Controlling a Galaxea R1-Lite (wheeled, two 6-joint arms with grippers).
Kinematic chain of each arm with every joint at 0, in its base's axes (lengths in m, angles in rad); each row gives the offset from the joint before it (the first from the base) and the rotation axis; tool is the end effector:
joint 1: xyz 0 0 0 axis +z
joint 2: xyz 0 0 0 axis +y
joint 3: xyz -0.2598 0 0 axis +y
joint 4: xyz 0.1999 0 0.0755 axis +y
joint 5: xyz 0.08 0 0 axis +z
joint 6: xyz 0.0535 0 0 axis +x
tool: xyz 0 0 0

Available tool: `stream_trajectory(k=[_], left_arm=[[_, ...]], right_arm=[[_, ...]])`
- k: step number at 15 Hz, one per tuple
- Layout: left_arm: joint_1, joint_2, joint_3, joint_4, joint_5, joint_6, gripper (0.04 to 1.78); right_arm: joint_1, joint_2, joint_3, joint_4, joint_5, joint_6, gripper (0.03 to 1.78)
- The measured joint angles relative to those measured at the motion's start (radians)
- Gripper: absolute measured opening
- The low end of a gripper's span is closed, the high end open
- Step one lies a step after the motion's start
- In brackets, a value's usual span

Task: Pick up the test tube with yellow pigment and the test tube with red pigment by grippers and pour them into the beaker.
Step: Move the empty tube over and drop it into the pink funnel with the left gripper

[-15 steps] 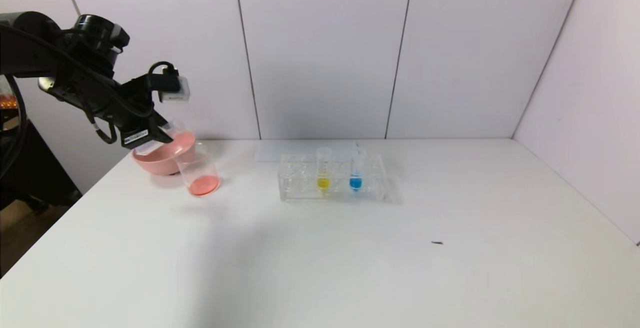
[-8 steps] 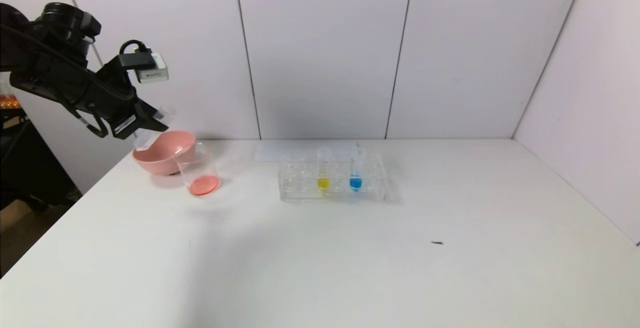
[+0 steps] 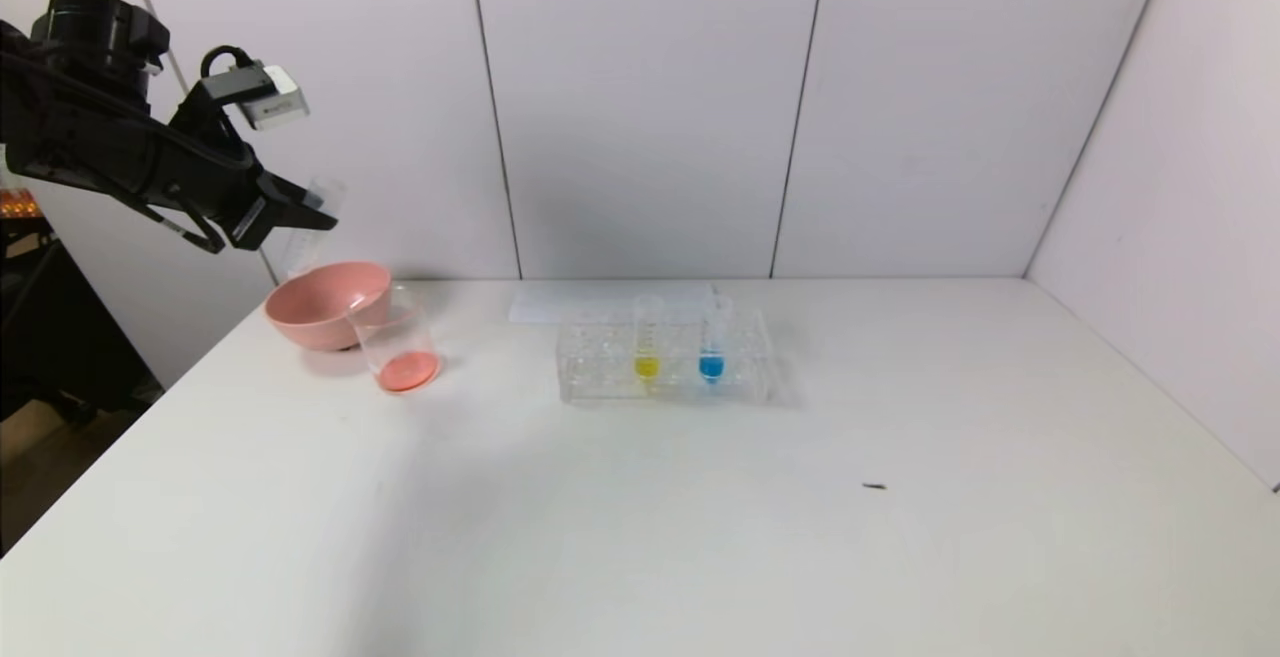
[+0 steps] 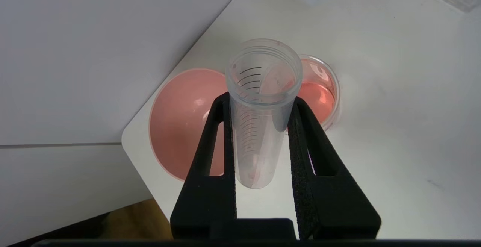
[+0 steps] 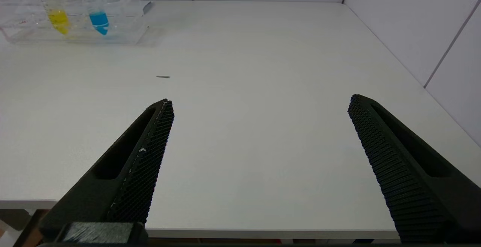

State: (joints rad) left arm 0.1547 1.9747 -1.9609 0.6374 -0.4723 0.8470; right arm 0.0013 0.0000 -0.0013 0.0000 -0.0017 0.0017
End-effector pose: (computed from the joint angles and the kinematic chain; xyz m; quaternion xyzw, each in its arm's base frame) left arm 0.4035 0.0383 0.2343 0.2945 0.2158 -0.2616 0.8934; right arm 0.0735 0.0000 0.0759 0.0009 -0.0007 -0.0002 1.0000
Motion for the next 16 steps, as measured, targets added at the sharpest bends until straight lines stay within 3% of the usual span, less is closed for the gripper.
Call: stream_trajectory(k=[4, 12, 16], left_arm=[[-0.01, 0.001, 0.033, -0.134, -0.003, -0.222, 0.43], [-0.015, 0.021, 0.123, -0.548, 0.01, -0.671, 0.43], [-0.016, 0.034, 0.152, -0.646, 0.146, -0.737, 0.43]], right_arm=[[0.0, 0.0, 0.0, 0.0, 0.0, 0.0, 1.7], [0.0, 0.0, 0.0, 0.0, 0.0, 0.0, 1.7], [0.0, 0.0, 0.0, 0.0, 0.0, 0.0, 1.7]])
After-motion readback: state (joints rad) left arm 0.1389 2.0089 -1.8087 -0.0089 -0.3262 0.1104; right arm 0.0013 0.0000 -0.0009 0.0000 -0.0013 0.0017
